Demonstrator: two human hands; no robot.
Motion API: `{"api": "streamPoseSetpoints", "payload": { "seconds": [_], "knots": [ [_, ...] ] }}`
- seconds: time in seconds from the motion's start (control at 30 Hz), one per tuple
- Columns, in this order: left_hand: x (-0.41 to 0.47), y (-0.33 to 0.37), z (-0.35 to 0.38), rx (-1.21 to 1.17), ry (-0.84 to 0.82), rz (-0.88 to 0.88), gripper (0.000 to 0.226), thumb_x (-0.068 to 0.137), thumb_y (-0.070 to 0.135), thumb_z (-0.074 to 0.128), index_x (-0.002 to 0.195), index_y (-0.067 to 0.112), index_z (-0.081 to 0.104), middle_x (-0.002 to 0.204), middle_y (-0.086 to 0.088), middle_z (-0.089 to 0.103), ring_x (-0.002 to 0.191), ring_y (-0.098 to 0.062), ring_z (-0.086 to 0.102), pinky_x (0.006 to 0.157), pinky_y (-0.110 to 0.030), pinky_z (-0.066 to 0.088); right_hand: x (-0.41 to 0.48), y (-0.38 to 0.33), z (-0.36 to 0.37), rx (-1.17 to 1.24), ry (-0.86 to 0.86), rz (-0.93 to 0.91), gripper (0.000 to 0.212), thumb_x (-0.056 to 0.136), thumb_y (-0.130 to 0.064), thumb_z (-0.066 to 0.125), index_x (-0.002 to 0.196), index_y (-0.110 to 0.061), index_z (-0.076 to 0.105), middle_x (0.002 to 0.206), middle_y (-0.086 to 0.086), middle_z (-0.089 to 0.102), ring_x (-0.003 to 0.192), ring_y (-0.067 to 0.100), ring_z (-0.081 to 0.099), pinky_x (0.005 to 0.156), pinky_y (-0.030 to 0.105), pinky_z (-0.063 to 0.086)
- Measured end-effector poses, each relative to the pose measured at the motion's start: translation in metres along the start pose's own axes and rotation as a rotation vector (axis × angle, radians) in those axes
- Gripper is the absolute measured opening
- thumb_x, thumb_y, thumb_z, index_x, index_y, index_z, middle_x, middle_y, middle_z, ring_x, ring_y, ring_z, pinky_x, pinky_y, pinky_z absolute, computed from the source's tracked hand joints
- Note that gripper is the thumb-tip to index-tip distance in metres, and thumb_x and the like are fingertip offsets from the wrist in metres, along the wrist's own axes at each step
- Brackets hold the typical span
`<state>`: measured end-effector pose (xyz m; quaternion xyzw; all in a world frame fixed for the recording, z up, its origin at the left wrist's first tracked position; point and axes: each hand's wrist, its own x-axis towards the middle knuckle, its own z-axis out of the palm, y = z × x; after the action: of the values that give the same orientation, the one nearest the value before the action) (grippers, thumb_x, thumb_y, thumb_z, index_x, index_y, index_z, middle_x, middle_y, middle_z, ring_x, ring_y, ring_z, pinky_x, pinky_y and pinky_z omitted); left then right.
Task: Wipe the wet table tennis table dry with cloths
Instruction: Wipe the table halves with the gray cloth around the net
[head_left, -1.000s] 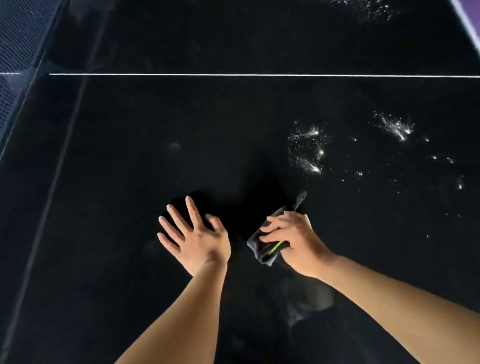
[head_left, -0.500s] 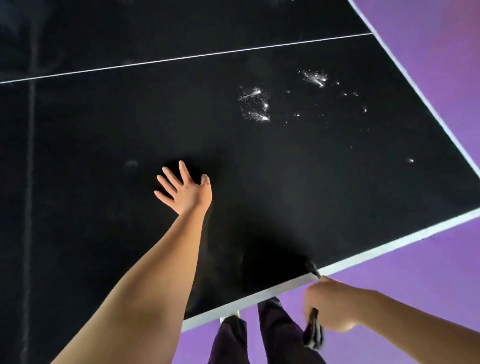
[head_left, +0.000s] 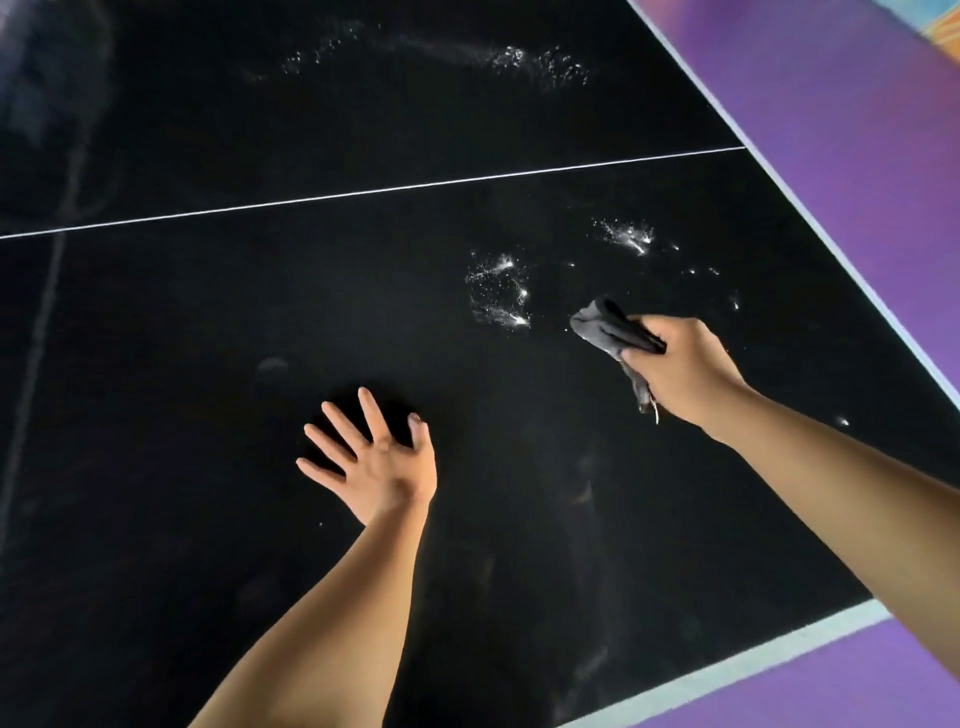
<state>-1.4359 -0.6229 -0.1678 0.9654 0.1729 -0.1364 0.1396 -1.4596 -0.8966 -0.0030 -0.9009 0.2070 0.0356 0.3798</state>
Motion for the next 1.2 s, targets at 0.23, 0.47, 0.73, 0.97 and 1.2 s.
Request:
{"api": "streamPoseSetpoints", "payload": {
  "seconds": [0.23, 0.47, 0.73, 0.97, 1.2],
  "knots": [
    [0.003, 0.004, 0.004, 0.023, 0.040, -0.044, 0.077, 0.092, 0.072, 0.013, 0.157, 0.040, -0.013, 0.168, -0.005, -0.016, 0.153, -0.033, -0.019, 0.120, -0.062, -0.010, 0.136, -0.028, 0.030, -0.057, 0.057, -0.047, 0.047, 0.093, -0.006, 0.047, 0.122, -0.036, 0.067, 0.100, -0.001, 0.070, 0.082, 0.021, 0.065, 0.065, 0.034, 0.054],
    [0.008, 0.002, 0.019, 0.015, 0.155, -0.067, 0.078, 0.088, 0.074, 0.016, 0.157, 0.046, -0.005, 0.169, 0.000, -0.005, 0.155, -0.028, -0.010, 0.122, -0.059, -0.003, 0.282, -0.079, 0.073, -0.115, 0.078, -0.062, 0.049, 0.091, -0.003, 0.043, 0.117, -0.035, 0.070, 0.111, 0.007, 0.069, 0.101, 0.031, 0.063, 0.090, 0.045, 0.054],
    [0.010, 0.001, 0.022, 0.050, 0.184, -0.045, 0.080, 0.088, 0.070, 0.029, 0.160, 0.042, 0.008, 0.169, -0.004, 0.010, 0.156, -0.032, 0.004, 0.122, -0.061, 0.006, 0.370, -0.100, 0.128, -0.331, -0.007, -0.063, 0.050, 0.091, -0.001, 0.048, 0.125, -0.032, 0.067, 0.123, 0.006, 0.066, 0.116, 0.029, 0.058, 0.104, 0.038, 0.043],
    [0.009, 0.003, 0.020, 0.056, 0.166, -0.060, 0.080, 0.088, 0.069, 0.029, 0.160, 0.040, 0.010, 0.169, -0.006, 0.011, 0.156, -0.032, 0.003, 0.121, -0.063, 0.008, 0.336, -0.062, 0.128, -0.212, -0.177, -0.080, 0.048, 0.089, -0.004, 0.050, 0.103, -0.045, 0.071, 0.111, -0.002, 0.066, 0.110, 0.026, 0.057, 0.100, 0.045, 0.047],
    [0.008, 0.004, 0.013, 0.037, 0.120, -0.085, 0.078, 0.089, 0.072, 0.020, 0.159, 0.043, -0.001, 0.169, -0.003, -0.001, 0.155, -0.030, -0.009, 0.123, -0.059, -0.003, 0.259, -0.009, 0.126, -0.099, -0.264, -0.068, 0.051, 0.080, 0.001, 0.047, 0.090, -0.042, 0.072, 0.115, -0.017, 0.066, 0.102, 0.030, 0.061, 0.077, 0.035, 0.048]
  ]
}}
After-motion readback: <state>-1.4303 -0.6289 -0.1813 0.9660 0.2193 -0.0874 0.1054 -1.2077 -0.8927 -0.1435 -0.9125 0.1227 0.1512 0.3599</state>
